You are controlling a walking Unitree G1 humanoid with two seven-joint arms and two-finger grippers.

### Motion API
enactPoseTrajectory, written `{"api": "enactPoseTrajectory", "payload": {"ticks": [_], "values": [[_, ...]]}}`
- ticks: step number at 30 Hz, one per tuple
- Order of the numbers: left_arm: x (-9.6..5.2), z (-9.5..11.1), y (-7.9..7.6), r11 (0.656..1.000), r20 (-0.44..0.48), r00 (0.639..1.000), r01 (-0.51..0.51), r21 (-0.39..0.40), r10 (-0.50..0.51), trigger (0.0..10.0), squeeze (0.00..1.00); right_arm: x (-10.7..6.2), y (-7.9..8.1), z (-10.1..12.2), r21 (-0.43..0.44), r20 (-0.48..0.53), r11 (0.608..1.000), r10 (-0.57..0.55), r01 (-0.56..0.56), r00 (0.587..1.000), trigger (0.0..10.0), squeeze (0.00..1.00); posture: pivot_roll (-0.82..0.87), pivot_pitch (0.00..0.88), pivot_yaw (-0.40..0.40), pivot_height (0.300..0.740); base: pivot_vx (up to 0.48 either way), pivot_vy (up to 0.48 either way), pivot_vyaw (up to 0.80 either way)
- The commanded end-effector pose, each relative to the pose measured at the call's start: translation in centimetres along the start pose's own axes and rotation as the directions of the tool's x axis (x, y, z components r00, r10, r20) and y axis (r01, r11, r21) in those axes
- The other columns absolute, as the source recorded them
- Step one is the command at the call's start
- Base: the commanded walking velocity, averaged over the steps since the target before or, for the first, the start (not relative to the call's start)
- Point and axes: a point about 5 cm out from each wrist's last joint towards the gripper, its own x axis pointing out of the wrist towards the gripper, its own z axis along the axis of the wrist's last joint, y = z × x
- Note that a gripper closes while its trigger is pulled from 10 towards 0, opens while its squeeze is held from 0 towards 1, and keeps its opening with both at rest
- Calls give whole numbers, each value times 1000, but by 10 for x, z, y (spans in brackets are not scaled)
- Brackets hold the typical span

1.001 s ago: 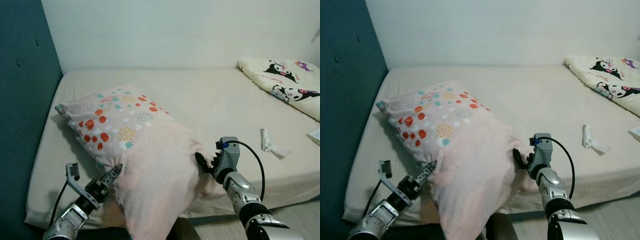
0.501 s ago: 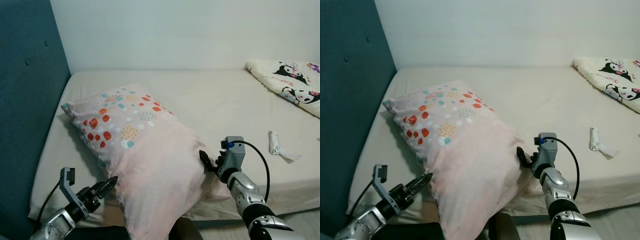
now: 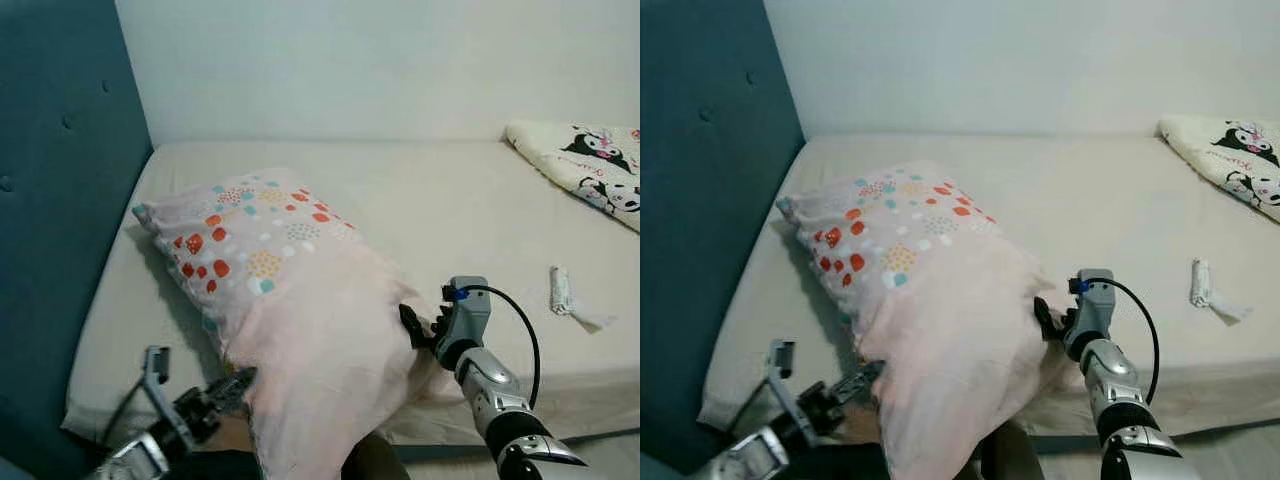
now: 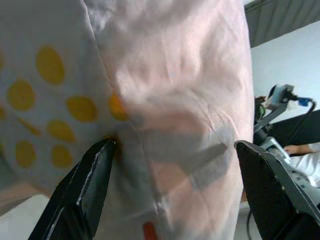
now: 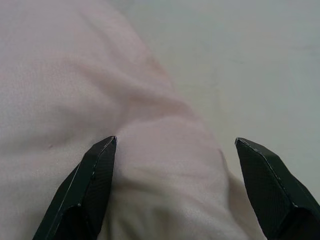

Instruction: Clean up the room

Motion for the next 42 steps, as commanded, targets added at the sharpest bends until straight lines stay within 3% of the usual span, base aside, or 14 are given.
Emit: {"api": "enactPoseTrajectory", "payload": {"ticks": [1, 6, 14, 17, 18, 19, 31, 34, 37, 39, 40, 41, 42], "values": [[5, 2, -5, 999, 25, 999, 33, -26, -33, 10000, 0, -1, 1, -3, -11, -8, 1000, 7, -7, 1000, 10000, 0, -34, 0, -71, 476, 0, 0, 0], [23, -3, -14, 996, 44, 998, 48, -71, -45, 10000, 0, -1, 0, -2, -16, -6, 1000, 6, -6, 1000, 10000, 0, -40, 0, -72, 476, 0, 0, 0], [55, -10, -30, 998, -1, 1000, 5, -64, -5, 10000, 0, -1, -1, 0, -27, -4, 1000, 7, -8, 1000, 10000, 0, -47, 0, -74, 476, 0, 0, 0], [62, -11, -34, 1000, -49, 999, -20, 0, 20, 10000, 0, 0, -1, 1, -30, -3, 1000, 7, -7, 1000, 10000, 0, -50, 0, -74, 476, 0, 0, 0], [65, -9, -37, 999, -53, 998, -25, 21, 26, 8118, 0, 0, -1, 1, -29, -2, 1000, 7, -7, 1000, 10000, 0, -50, 0, -74, 476, 0, 0, 0], [68, -7, -37, 996, -58, 997, -50, 71, 55, 0, 0, 0, -1, 2, -27, 1, 1000, 6, -6, 1000, 10000, 0, -50, 0, -74, 476, 0, 0, 0], [70, -2, -39, 994, -56, 995, -78, 77, 82, 0, 0, 0, 0, 2, -7, 11, 1000, -4, 4, 1000, 10000, 0, -54, 0, -62, 476, 0, 0, 0], [73, 7, -41, 989, -27, 995, -93, 112, 97, 0, 0, 0, 0, 2, -4, 12, 1000, -9, 9, 1000, 10000, 0, -52, 0, -61, 476, 0, 0, 0], [79, 35, -44, 962, 64, 987, -158, 223, 147, 0, 0, 0, -1, 2, 0, 14, 1000, -15, 15, 1000, 10000, 0, -50, 0, -60, 476, 0, 0, 0], [80, 40, -45, 954, 79, 984, -172, 246, 158, 0, 0, 0, -1, 2, 0, 14, 1000, -16, 16, 1000, 10000, 0, -50, 0, -60, 476, 0, 0, 0], [83, 60, -42, 883, 130, 961, -274, 380, 243, 0, 0, 0, -1, 3, 0, 16, 1000, -19, 19, 1000, 10000, 0, -44, 0, -61, 476, 0, 0, 0], [85, 81, -41, 779, 193, 928, -371, 504, 317, 0, 0, 1, 0, 3, 1, 17, 1000, -21, 21, 1000, 10000, 0, -46, 0, -58, 476, 0, 0, 0], [85, 81, -41, 779, 193, 928, -371, 504, 317, 0, 0, 1, 0, 3, 1, 17, 1000, -21, 21, 1000, 10000, 0, -46, 0, -58, 476, 0, 0, 0]]}}
